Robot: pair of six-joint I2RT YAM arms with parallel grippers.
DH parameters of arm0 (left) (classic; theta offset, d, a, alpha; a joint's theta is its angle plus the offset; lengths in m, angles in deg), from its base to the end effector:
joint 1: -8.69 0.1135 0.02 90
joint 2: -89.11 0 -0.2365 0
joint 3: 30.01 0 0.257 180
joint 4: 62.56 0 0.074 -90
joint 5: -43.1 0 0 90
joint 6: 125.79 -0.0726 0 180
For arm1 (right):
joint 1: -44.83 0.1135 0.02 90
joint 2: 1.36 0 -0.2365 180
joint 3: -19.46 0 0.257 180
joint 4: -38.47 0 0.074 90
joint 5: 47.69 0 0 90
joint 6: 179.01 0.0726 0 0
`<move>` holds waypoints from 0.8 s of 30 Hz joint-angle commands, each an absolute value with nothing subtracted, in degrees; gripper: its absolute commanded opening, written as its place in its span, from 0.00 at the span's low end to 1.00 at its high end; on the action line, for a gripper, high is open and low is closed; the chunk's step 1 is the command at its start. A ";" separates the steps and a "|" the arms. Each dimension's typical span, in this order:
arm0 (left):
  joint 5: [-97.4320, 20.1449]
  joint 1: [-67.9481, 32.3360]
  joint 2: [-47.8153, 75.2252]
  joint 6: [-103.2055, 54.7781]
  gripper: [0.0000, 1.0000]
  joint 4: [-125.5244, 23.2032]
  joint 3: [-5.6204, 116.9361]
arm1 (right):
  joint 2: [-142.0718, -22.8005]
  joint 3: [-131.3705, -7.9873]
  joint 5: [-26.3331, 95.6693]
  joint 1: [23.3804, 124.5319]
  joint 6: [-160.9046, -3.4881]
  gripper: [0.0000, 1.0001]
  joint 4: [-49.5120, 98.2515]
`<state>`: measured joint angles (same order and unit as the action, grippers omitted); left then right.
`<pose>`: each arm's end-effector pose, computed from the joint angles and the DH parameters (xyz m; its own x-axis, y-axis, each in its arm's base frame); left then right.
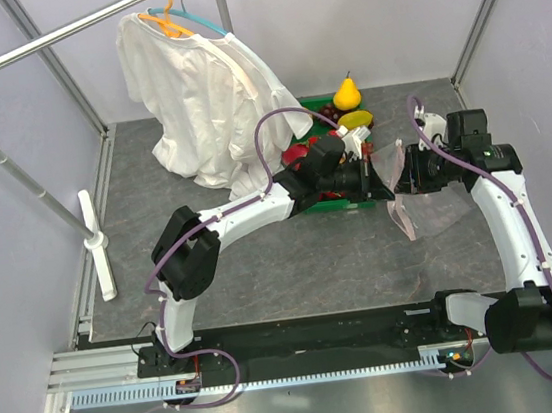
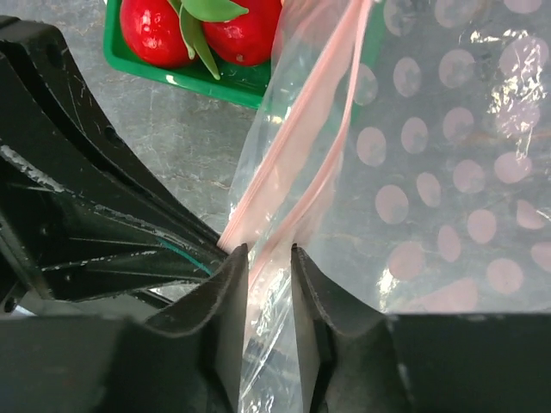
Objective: Place the food in the zip-top bag and seal the zipper
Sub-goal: Open the zipper of the food storage bag.
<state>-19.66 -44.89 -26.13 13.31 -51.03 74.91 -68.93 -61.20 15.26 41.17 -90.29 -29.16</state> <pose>0.2715 -0.4239 0.2298 -0.8761 0.0555 -0.4789 0.4666 0.3481 -0.8131 0.2621 0.0163 0.2774 -0.8080 0.0318 -0.5883 -0.2245 0.9066 0.3574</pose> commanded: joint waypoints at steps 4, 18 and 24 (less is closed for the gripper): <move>-16.32 -44.39 -21.81 16.58 0.02 -58.18 72.61 | -70.52 -60.49 8.84 39.30 -91.29 0.32 -29.00; -13.51 -41.14 -22.07 21.86 0.02 -65.58 71.73 | -75.00 -62.77 -4.72 38.32 -99.12 0.72 -37.70; -13.33 -39.91 -20.75 20.90 0.02 -64.26 70.42 | -77.02 -68.82 -3.65 35.43 -102.62 0.66 -40.15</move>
<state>-10.81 -41.63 -25.06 19.62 -57.31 70.29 -76.29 -63.91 2.26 36.60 -98.77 -32.66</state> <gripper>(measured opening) 0.026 0.693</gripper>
